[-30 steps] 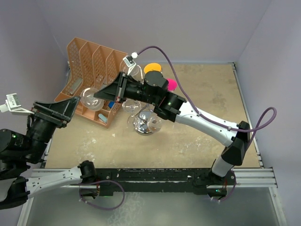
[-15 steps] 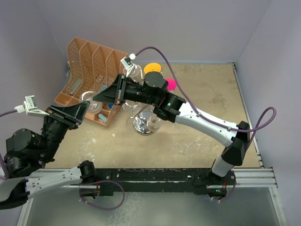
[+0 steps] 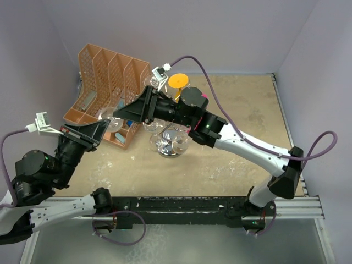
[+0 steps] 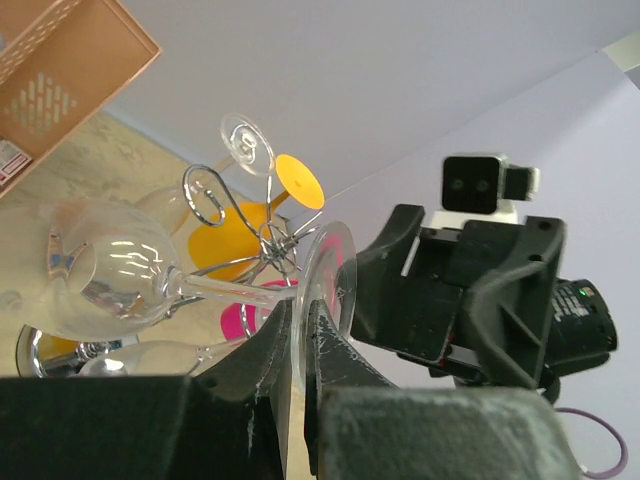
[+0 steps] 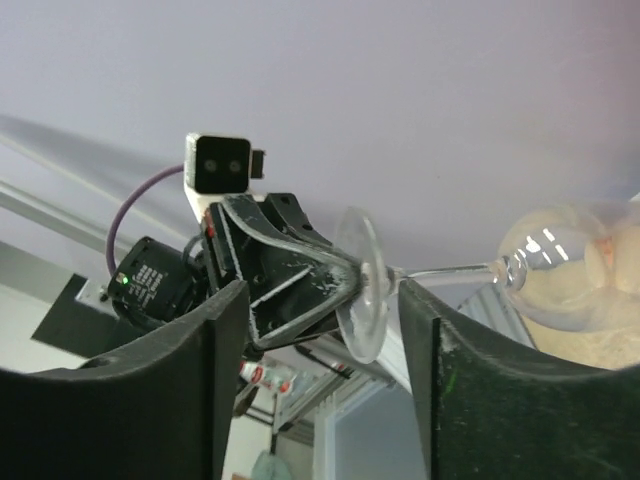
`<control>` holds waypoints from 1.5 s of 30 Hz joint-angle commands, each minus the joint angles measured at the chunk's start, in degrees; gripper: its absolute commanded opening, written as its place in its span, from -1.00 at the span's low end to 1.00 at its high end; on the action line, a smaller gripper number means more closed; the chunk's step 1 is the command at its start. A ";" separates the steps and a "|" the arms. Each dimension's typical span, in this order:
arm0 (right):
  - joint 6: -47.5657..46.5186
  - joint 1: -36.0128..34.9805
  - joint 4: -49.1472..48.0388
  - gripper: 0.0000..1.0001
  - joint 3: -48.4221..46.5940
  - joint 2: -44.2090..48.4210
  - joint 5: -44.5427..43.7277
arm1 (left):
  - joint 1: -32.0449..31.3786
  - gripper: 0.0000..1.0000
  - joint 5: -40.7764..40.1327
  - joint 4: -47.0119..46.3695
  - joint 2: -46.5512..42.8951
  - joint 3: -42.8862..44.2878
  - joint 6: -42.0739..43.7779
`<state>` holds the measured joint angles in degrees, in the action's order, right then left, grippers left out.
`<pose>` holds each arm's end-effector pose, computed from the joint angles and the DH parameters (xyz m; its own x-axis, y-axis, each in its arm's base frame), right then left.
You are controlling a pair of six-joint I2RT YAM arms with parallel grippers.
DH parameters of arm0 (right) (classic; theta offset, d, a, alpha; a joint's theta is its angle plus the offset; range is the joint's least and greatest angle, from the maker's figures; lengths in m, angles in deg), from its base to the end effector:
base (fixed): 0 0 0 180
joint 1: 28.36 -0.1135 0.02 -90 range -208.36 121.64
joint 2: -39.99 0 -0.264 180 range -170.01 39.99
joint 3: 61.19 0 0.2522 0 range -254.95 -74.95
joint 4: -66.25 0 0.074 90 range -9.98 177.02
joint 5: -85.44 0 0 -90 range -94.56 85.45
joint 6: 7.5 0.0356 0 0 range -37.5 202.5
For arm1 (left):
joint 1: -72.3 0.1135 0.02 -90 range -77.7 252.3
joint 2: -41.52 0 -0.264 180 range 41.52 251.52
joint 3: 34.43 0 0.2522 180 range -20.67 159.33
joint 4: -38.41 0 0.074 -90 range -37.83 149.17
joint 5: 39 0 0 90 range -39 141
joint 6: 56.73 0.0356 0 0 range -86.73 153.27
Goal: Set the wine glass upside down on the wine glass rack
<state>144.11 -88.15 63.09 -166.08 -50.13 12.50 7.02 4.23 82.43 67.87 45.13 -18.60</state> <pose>0.1757 0.3226 0.4751 -0.7767 0.3375 -0.5318 -0.5959 -0.1200 0.7941 0.0368 -0.0178 0.4484 -0.2116 -0.8288 -0.5180 0.2510 0.4661 -0.8484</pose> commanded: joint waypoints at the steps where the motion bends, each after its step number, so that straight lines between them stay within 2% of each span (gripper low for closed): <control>1: -1.51 -0.32 -1.30 0.33 2.05 5.94 -6.20 | 0.01 -1.00 -3.54 -3.41 -0.49 -0.98 -6.13; 7: -4.32 -0.26 0.59 0.45 6.64 10.81 -13.27 | 0.01 -1.00 -9.49 -3.74 -0.31 -3.67 -11.18; 14: -10.88 -0.31 -0.70 0.44 11.83 17.68 -20.48 | -0.02 -1.00 -11.51 -10.04 3.38 -7.05 -6.25; 25: -12.18 -0.32 -4.94 0.40 20.61 26.45 -25.03 | 0.08 -1.00 -11.72 -25.21 12.28 -10.36 -1.26; 32: -12.30 -0.33 -6.09 0.40 22.59 28.78 -25.81 | 0.35 -1.00 -11.93 -28.56 17.32 -9.24 -0.68; 39: -11.98 -0.30 -5.84 0.40 23.47 30.01 -26.42 | 3.10 -1.00 -9.62 -30.19 20.75 -9.42 -3.62; 45: -11.28 -0.32 -5.84 0.40 24.49 31.00 -26.94 | 10.08 -1.00 0.77 -30.91 24.35 -6.93 -6.86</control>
<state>133.07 -88.32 60.38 -141.78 -20.73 -12.78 12.75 -3.13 56.29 90.25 34.51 -22.28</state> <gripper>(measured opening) 0.702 0.021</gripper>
